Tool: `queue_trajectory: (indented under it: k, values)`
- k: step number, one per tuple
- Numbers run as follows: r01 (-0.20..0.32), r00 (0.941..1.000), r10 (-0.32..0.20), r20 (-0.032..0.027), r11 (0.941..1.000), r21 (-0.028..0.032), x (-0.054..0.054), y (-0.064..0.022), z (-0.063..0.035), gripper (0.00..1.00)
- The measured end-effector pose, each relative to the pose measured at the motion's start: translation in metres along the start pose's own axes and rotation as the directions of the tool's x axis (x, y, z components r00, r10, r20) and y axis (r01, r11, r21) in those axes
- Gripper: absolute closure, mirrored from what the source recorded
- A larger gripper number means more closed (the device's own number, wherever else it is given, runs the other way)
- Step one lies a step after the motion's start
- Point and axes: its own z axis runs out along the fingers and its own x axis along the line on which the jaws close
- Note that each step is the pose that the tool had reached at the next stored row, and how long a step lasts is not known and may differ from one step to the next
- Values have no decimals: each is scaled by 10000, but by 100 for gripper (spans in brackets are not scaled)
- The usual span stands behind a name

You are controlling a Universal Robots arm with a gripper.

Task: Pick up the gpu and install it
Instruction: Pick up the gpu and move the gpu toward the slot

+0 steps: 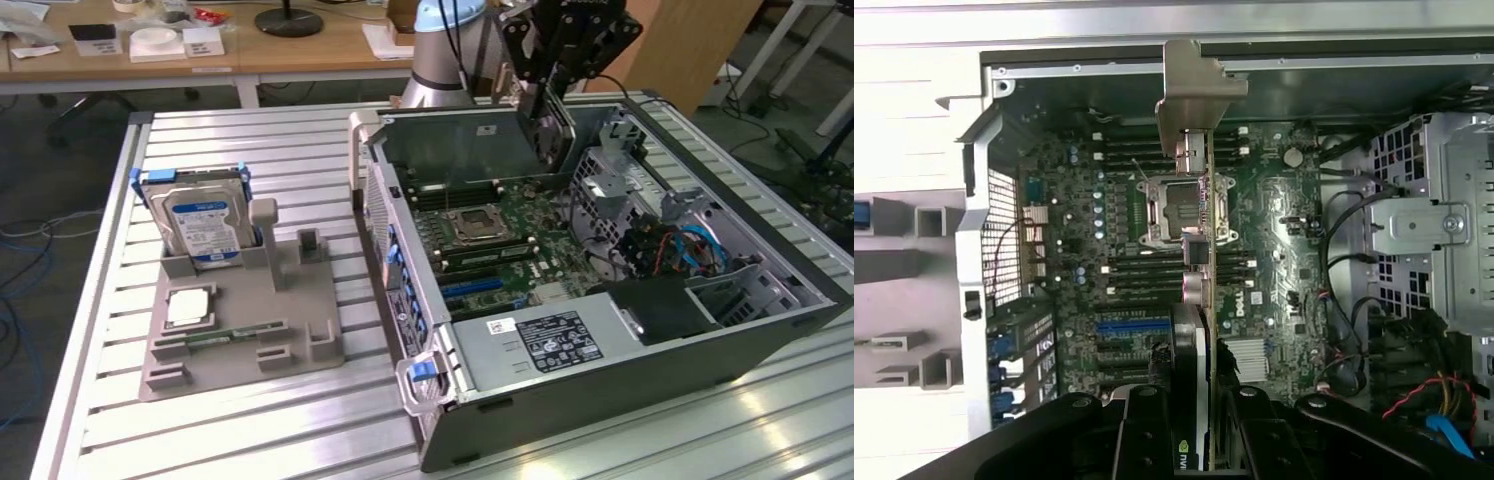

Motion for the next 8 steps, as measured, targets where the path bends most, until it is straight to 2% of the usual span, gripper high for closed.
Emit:
queue_trajectory:
  k: [8]
  values:
    - [0, 10000, 0, -1, 10000, -5, -142, 11, 4, 73]
